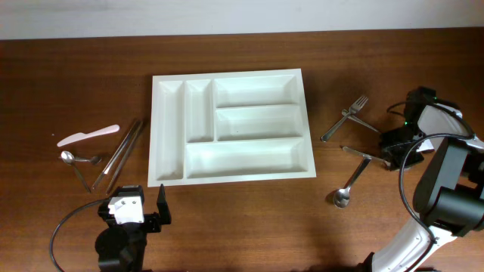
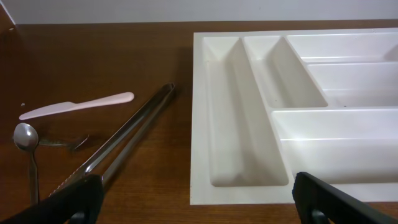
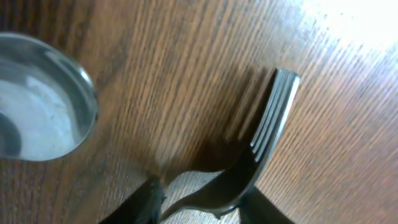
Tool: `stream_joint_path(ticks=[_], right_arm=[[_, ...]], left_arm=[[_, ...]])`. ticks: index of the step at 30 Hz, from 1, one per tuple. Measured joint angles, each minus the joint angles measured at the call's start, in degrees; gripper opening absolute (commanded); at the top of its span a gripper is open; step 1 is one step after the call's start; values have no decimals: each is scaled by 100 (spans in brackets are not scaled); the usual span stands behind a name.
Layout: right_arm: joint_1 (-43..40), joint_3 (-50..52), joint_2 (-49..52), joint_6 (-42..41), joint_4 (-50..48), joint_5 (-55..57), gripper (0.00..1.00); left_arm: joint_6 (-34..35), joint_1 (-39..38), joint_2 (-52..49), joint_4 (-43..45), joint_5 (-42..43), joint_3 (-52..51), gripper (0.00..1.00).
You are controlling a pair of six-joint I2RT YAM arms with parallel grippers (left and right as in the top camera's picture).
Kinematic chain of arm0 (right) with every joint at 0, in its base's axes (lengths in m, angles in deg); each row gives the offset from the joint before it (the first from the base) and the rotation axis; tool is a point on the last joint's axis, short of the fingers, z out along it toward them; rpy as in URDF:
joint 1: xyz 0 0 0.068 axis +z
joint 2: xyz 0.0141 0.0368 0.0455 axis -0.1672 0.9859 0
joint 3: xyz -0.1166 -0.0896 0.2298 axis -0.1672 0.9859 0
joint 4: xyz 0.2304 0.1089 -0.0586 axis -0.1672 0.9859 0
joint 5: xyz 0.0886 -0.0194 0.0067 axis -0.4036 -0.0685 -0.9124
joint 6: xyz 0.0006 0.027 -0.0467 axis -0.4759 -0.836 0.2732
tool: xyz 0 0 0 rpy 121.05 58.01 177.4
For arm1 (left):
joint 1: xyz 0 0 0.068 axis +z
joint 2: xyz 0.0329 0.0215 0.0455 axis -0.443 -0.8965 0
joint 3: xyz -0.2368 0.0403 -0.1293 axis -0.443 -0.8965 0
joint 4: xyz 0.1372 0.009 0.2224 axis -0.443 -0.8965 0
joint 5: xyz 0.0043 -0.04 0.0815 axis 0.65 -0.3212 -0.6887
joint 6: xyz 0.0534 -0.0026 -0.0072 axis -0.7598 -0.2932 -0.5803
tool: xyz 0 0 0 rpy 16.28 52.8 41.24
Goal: Pack container
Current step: 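Lower the right gripper and grasp the silver fork, then lift the fork and carry it over the tray's middle compartment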
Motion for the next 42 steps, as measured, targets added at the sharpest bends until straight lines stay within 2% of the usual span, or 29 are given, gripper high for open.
stream_joint_path(ticks=[7, 20, 25, 34, 42], right_arm=[[0, 0, 0, 39, 2, 2, 4], [0, -2, 0, 221, 26, -2, 4], [0, -98, 22, 490, 385, -92, 4], [13, -1292, 31, 1257, 1469, -205, 4], [323, -2352, 31, 2009, 1869, -509, 4]], left_arm=[[0, 0, 0, 0, 2, 0, 99], [0, 0, 0, 0, 2, 0, 99], [0, 0, 0, 0, 2, 0, 99], [0, 0, 0, 0, 2, 0, 99], [-2, 0, 0, 0, 2, 0, 99]])
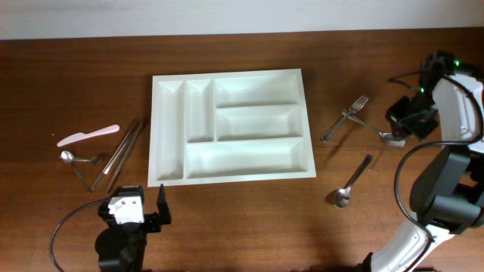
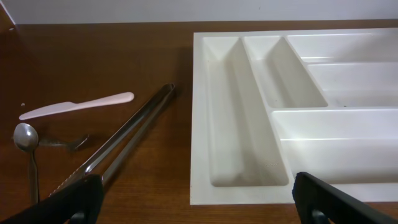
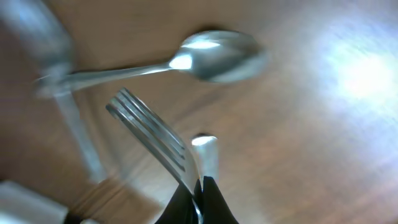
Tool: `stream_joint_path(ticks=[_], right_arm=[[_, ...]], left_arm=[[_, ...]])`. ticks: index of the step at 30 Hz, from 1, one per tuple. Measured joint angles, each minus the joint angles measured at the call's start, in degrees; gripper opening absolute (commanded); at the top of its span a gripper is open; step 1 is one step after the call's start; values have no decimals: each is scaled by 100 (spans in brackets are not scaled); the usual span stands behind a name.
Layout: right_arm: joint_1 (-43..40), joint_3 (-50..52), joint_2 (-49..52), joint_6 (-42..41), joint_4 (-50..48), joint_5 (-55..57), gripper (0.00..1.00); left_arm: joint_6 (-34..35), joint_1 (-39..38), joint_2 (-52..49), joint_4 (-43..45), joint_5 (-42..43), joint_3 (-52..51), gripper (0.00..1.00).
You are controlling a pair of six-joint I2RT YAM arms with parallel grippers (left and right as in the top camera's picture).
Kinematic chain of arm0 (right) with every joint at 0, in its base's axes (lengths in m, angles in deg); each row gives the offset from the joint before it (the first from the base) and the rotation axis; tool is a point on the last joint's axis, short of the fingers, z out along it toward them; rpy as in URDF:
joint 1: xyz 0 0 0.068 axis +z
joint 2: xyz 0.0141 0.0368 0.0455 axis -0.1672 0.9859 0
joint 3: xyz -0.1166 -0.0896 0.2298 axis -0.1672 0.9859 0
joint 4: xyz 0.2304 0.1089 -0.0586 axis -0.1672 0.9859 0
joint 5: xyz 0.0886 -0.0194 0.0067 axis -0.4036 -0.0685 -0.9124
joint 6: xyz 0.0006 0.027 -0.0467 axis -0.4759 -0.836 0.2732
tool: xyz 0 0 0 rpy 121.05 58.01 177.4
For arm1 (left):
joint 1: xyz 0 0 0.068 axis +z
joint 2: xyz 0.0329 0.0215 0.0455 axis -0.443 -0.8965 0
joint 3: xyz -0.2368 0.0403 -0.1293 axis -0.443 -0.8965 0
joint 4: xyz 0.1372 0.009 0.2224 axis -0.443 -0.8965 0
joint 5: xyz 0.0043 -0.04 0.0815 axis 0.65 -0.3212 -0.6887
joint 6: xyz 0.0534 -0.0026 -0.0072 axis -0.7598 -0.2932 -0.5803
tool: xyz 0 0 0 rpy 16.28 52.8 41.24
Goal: Pack container
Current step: 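Lift the fork and carry it over the tray's middle compartment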
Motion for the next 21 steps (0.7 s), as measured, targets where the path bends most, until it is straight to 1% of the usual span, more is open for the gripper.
stream_joint_path(ticks=[5, 10, 16, 21], right_arm=[[544, -516, 0, 667, -24, -466, 4], [1379, -874, 0, 1252, -240, -739, 4], [2264, -890, 0, 1899, -636, -857, 4], [3001, -890, 0, 2848, -999, -1036, 4]], left_arm=[[2, 0, 0, 0, 0, 0, 99], [2, 0, 0, 0, 0, 0, 99], [2, 0, 0, 0, -2, 0, 99], [2, 0, 0, 0, -2, 0, 99]])
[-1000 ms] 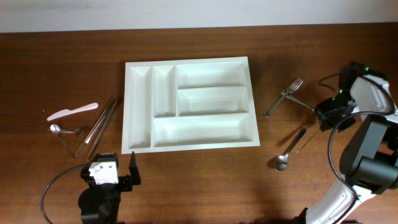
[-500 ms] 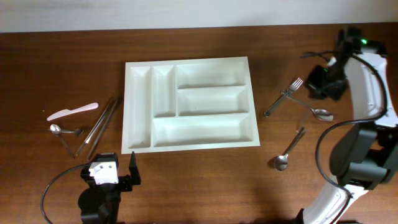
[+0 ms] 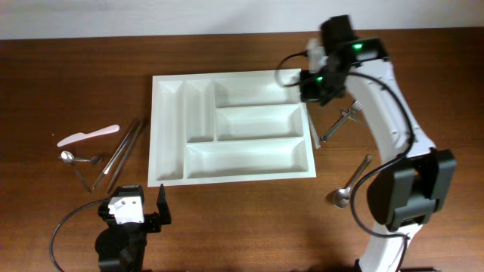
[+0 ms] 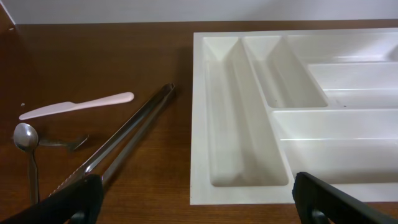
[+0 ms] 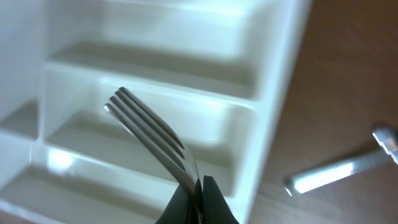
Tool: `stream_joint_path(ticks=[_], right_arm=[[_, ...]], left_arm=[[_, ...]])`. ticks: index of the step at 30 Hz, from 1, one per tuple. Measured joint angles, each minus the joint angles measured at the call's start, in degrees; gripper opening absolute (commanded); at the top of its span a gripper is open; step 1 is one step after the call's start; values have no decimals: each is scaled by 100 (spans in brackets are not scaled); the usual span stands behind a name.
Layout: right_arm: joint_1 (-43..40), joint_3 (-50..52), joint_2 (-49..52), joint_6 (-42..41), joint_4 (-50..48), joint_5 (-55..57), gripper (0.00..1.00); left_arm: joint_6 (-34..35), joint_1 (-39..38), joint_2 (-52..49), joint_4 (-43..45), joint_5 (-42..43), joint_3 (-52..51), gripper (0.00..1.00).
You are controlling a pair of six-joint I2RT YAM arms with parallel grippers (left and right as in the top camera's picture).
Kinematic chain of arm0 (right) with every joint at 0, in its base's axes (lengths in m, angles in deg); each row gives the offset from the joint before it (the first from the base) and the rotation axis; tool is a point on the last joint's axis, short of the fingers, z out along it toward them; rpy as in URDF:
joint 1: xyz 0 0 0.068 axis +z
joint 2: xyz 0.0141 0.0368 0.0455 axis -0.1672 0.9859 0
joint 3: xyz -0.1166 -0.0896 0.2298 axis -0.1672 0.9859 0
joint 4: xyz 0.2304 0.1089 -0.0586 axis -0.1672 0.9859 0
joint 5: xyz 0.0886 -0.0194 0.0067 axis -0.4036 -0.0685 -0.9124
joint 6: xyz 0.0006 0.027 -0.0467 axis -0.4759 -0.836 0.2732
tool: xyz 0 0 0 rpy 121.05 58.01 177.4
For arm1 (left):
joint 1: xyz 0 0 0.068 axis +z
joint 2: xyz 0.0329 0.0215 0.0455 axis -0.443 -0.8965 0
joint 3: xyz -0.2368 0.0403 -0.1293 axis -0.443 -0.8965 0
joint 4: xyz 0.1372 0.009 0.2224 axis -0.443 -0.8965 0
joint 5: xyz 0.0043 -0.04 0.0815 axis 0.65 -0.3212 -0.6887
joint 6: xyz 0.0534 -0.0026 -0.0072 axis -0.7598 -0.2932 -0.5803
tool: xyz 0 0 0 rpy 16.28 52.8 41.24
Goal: Pack container
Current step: 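Lift the fork and carry it over the tray's middle compartment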
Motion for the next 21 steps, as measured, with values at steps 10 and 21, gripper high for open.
stream_joint_path(ticks=[10, 21], right_arm=[[964, 0, 0, 2953, -144, 85, 4], [1156, 0, 129, 5941, -286, 22, 4]], left_arm=[[0, 0, 0, 0, 0, 0, 99], [0, 0, 0, 0, 0, 0, 99]])
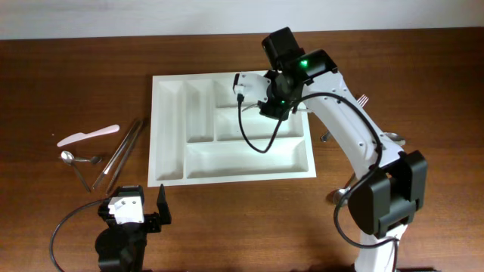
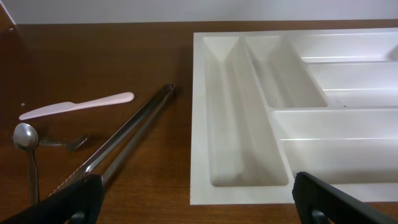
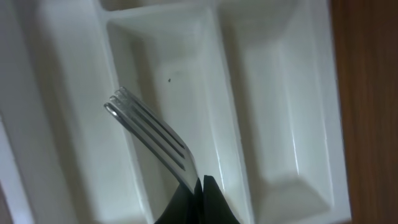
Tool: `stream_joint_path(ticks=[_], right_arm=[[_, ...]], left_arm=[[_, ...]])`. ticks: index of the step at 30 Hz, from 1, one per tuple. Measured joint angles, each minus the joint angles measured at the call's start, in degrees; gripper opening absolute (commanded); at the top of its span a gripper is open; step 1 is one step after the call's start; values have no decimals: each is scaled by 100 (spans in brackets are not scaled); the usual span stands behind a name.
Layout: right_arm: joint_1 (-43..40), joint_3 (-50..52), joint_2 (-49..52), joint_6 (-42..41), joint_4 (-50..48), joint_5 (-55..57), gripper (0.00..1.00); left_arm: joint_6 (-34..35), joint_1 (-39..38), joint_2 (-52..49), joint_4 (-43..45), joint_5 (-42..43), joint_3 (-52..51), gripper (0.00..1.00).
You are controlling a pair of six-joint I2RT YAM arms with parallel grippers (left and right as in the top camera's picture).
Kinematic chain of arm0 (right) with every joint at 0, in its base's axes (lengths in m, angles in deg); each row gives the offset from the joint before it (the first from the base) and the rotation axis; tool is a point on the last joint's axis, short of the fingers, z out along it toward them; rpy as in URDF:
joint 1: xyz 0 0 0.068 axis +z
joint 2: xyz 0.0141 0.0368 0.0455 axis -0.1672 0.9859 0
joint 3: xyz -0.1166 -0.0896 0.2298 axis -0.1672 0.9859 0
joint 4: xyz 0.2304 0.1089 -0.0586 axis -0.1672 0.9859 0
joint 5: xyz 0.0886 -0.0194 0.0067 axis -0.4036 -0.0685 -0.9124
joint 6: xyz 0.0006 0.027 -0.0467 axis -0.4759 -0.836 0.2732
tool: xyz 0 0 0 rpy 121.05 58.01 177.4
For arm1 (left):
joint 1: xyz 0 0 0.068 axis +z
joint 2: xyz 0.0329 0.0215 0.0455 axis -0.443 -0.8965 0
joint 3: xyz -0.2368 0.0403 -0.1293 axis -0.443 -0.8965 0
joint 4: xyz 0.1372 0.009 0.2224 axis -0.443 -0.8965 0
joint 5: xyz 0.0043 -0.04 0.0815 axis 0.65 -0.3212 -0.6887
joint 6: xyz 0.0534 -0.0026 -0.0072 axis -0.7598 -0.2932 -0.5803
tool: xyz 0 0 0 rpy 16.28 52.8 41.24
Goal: Pack container
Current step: 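Lift the fork and carry it over the tray's middle compartment, then release the fork into the compartment and withdraw the right gripper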
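Observation:
The white cutlery tray (image 1: 153,128) lies in the middle of the table, its compartments bare. My right gripper (image 1: 274,102) hangs above its upper right part, shut on a metal fork (image 3: 149,134). In the right wrist view the gripper (image 3: 198,186) pinches the fork's neck, and the tines point out over the middle compartment of the tray (image 3: 230,124). My left gripper (image 2: 194,210) stands open near the table's front, before the tray's left corner (image 2: 199,124), holding nothing.
Left of the tray lie a pink knife (image 1: 88,135), metal tongs (image 1: 121,155), a small spoon (image 1: 68,157) and a small fork (image 2: 68,143). To the right, partly behind the right arm, are another fork (image 1: 361,99) and two spoons (image 1: 393,138) (image 1: 340,198).
My right gripper, still shut on the fork, has moved left from the tray's right edge to above the tray's inner compartments. The left arm has not moved.
My right gripper was down at a fork on the table at the far right, beside a spoon. Then it held the fork off the table there. Later it was at the tray's right edge, and now it holds the fork over the tray.

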Motion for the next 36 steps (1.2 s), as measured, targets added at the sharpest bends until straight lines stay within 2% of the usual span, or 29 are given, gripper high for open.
stream_joint_path(ticks=[11, 12, 15, 16, 17, 19, 21, 23, 27, 31, 36], right_arm=[[175, 2, 968, 479, -48, -382, 5], [208, 2, 992, 481, -96, -393, 12], [269, 2, 997, 472, -275, -433, 46], [271, 0, 997, 415, -332, -450, 53], [273, 0, 997, 341, -378, -459, 65], [273, 2, 997, 203, -450, -470, 79], [273, 0, 997, 17, -525, -474, 86], [273, -24, 997, -258, -542, -472, 100], [260, -481, 999, -1062, -518, -470, 99], [146, -1497, 999, -2286, -372, -466, 100], [-472, -2559, 994, -3746, 199, -470, 99]], left_arm=[[0, 0, 0, 0, 2, 0, 99], [0, 0, 0, 0, 2, 0, 99], [0, 0, 0, 0, 2, 0, 99], [0, 0, 0, 0, 0, 0, 99], [-2, 0, 0, 0, 0, 0, 99], [0, 0, 0, 0, 0, 0, 99], [0, 0, 0, 0, 0, 0, 99], [0, 0, 0, 0, 0, 0, 99], [0, 0, 0, 0, 2, 0, 99], [0, 0, 0, -2, 2, 0, 99], [0, 0, 0, 0, 2, 0, 99]])
